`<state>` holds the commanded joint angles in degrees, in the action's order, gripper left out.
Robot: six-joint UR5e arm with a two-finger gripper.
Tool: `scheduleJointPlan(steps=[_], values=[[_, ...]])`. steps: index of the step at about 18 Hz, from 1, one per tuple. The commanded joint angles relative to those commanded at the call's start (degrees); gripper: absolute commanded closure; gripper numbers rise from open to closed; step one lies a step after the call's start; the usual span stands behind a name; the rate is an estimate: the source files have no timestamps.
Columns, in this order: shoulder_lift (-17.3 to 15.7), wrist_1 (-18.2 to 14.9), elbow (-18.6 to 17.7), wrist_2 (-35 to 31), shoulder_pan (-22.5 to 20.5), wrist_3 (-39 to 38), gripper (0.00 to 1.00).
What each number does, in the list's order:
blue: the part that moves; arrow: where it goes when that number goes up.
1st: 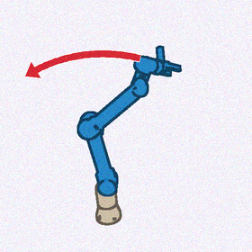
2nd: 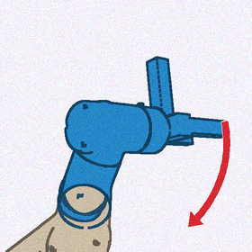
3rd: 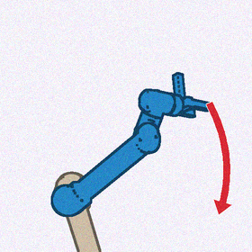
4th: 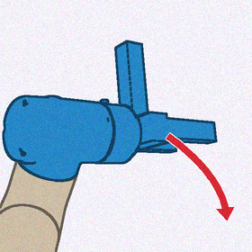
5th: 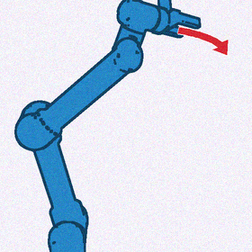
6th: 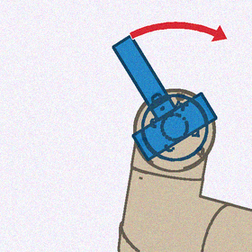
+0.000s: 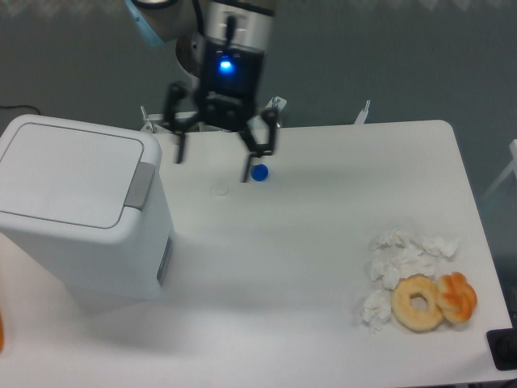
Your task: Close the trash can
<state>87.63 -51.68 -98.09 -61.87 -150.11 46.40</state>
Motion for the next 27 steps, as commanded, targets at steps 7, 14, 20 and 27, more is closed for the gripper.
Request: scheduleJointPlan(steps=[7, 14, 20, 27], values=[[-0.09, -3.24, 1.06, -5.62, -5.98, 13.35, 0.00], [-4.74, -17.99, -1.84, -10.81, -10.11, 28.65, 0.00], [-6.85, -28.46, -1.67, -14.33, -14.94, 42.61, 0.00], [-8.43, -30.06, -2.63, -13.80, -15.83, 45.62, 0.00]])
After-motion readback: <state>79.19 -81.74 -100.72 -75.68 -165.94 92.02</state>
